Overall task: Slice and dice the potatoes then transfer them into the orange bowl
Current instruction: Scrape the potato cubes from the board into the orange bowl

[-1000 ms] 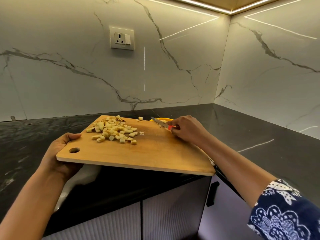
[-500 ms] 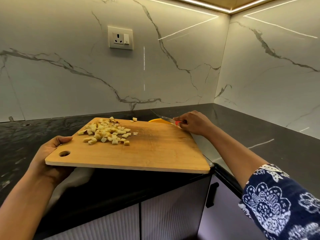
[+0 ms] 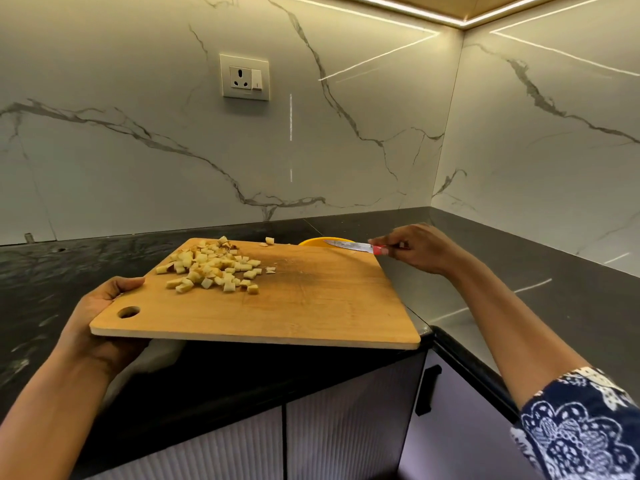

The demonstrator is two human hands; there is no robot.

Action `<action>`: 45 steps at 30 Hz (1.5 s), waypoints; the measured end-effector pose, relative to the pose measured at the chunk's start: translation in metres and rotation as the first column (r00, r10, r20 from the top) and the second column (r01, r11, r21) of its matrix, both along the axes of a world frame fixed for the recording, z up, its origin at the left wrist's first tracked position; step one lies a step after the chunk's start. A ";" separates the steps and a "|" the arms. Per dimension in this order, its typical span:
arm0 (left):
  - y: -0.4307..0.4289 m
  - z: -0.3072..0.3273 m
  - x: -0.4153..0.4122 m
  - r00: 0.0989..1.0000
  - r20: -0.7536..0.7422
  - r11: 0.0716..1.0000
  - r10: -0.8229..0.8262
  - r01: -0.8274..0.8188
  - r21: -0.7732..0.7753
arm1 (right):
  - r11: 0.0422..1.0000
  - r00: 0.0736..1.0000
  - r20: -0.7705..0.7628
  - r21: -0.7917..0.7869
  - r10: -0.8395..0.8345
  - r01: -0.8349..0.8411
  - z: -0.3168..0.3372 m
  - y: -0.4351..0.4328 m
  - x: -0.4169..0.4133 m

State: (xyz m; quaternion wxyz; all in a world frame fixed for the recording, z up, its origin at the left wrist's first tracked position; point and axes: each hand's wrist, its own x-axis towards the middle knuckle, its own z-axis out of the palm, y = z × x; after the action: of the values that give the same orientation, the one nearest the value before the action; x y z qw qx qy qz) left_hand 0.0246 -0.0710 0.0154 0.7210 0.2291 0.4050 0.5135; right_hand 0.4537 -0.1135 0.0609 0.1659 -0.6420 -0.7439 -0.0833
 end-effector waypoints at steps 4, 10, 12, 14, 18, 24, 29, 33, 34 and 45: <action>-0.005 0.002 0.005 1.000 0.004 1.000 0.009 -0.009 0.011 | 0.999 0.999 -0.001 -0.028 -0.046 0.046 -0.009 0.012 0.005; -0.013 0.008 0.015 1.000 -0.017 1.000 -0.002 0.003 0.026 | 0.990 0.997 -0.018 0.114 -0.081 0.083 -0.007 0.022 -0.003; -0.017 0.008 0.021 1.000 -0.020 1.000 -0.002 0.003 0.030 | 0.982 0.998 -0.035 0.179 -0.050 0.056 -0.001 0.019 -0.014; -0.023 0.011 0.031 1.000 -0.002 0.999 -0.005 0.005 0.038 | 0.979 0.999 -0.042 0.204 0.007 0.001 0.005 0.016 -0.027; -0.031 0.013 0.047 0.997 0.056 0.998 -0.054 0.052 0.043 | 0.976 0.991 -0.022 0.177 0.132 -0.127 0.008 0.011 -0.053; -0.033 0.011 0.070 0.994 0.043 0.995 -0.101 0.100 0.009 | 0.989 0.989 0.051 0.044 0.137 -0.140 -0.005 0.012 -0.057; -0.030 0.008 0.081 0.986 0.075 0.988 -0.152 0.154 -0.019 | 0.999 0.999 0.025 -0.024 0.047 -0.046 -0.008 0.014 -0.028; -0.027 0.007 0.088 0.983 0.072 0.984 -0.171 0.173 -0.031 | 0.995 0.998 0.037 -0.089 -0.043 0.046 -0.006 0.018 -0.008; -0.027 0.007 0.091 0.983 0.070 0.984 -0.172 0.174 -0.030 | 0.994 0.998 0.026 -0.092 -0.059 0.062 -0.005 0.020 -0.004; -0.024 0.005 0.116 0.974 0.076 0.976 -0.213 0.216 -0.030 | 0.970 0.908 -0.378 -0.084 0.181 -0.229 0.008 -0.006 -0.015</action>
State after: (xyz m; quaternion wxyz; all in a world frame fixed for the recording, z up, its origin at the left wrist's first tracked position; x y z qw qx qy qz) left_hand 0.1402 -0.0953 0.0209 0.7907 0.2389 0.3613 0.4326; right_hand 0.4389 -0.1192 0.0689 0.2687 -0.5736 -0.7669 0.1034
